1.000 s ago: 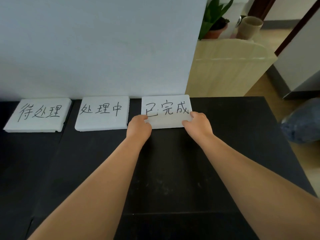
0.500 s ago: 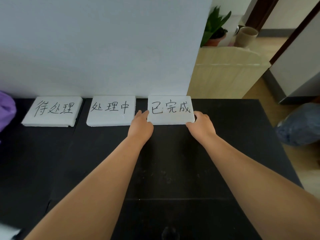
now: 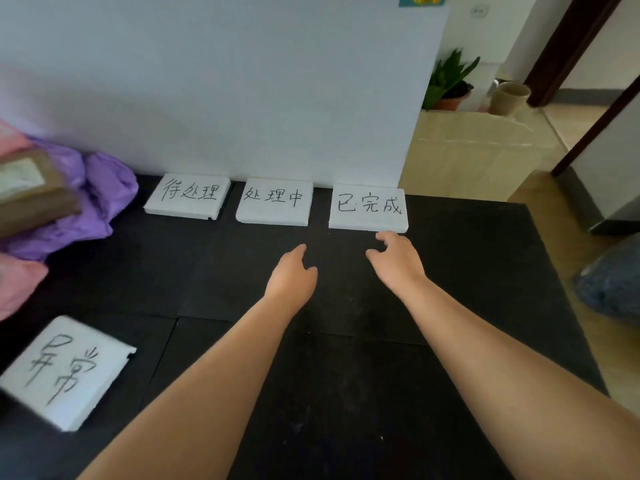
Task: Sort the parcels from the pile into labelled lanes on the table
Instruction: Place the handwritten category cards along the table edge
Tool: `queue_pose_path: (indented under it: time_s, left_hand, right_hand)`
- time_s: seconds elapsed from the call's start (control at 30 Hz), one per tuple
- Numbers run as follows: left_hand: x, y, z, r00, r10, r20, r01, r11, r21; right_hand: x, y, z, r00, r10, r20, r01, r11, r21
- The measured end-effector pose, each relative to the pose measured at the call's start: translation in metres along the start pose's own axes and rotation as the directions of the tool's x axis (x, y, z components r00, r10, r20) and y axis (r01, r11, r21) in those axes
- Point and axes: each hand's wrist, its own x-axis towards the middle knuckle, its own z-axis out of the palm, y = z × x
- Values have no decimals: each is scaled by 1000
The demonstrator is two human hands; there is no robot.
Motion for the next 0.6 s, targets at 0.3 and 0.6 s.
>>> queue_pose_path:
  time_s: [0.3, 0.6]
  left_hand:
    - [-72, -102, -29, 972, -173, -161, 150, 978, -145]
    - [-101, -208, -117, 926, -225, -302, 195, 972, -127]
  right_hand:
    - [-75, -36, 61, 993, -28, 111, 21, 998, 57]
    - [-149, -87, 145, 988, 26, 149, -36, 997, 68]
